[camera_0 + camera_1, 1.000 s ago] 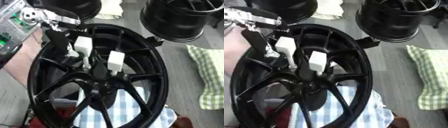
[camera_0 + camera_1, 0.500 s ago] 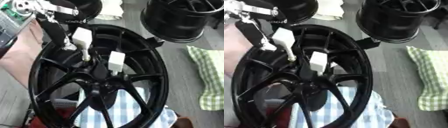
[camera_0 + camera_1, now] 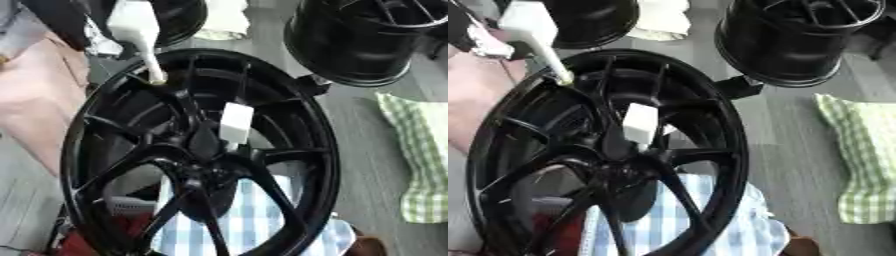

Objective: Pull the pin out of the wheel hub.

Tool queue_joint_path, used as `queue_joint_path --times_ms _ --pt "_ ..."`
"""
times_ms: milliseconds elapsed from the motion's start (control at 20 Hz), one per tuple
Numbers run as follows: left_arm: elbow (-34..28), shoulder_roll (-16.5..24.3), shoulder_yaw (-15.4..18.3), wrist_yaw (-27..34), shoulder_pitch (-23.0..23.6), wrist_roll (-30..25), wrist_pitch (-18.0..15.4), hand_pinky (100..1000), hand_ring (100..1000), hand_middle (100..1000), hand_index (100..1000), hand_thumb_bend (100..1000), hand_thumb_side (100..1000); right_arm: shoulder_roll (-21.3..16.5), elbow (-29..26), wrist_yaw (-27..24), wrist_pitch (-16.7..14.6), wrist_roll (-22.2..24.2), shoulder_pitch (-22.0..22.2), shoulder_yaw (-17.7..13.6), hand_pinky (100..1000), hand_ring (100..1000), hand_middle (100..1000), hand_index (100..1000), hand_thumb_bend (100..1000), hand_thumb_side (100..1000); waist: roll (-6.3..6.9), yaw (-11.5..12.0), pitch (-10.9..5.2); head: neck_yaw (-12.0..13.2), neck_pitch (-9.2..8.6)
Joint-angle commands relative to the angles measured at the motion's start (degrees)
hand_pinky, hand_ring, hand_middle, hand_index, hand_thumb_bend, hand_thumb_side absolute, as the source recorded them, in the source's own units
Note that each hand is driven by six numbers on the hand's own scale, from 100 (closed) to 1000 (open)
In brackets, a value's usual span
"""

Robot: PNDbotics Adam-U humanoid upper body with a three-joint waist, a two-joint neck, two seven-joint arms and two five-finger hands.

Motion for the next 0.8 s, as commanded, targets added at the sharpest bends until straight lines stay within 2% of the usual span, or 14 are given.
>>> queue_joint_path --times_ms 50,250,400,600,800 --pt "-1.6 7.9 7.4 4.4 3.8 5.9 1.6 706 541 388 566 100 164 -2.8 -0.7 0.4 -0.2 -0.6 -0.2 -1.4 796 712 610 694 100 540 0.25 0.5 -1.75 -1.0 -0.07" --pt "-2.4 14.8 16.1 10.3 15.5 14.9 2.0 704 536 384 566 100 172 -3.2 -1.0 0.6 -0.5 -1.1 0.2 -2.0 796 713 611 694 100 536 0.02 1.3 -1.53 -1.5 -0.01" --pt "-1.7 17.3 21.1 12.8 23.7 20.9 2.1 702 534 385 567 100 174 -3.2 -1.1 0.6 -0.7 -1.6 0.3 -2.5 795 713 611 694 100 535 -0.27 1.7 -1.22 -2.0 -0.78" --pt "1.4 17.3 25.9 11.6 32.8 28.3 2.4 701 535 387 570 100 175 -3.2 -1.4 0.7 -0.9 -2.1 0.5 -3.0 795 713 611 694 100 533 -0.77 2.1 -0.76 -2.9 -2.56" --pt "3.7 15.1 27.7 10.9 38.8 32.2 1.8 702 539 401 585 100 186 -3.0 -1.5 0.6 -1.0 -2.6 0.5 -3.5 795 714 611 694 100 530 -1.21 2.0 -0.48 -3.1 -3.3"
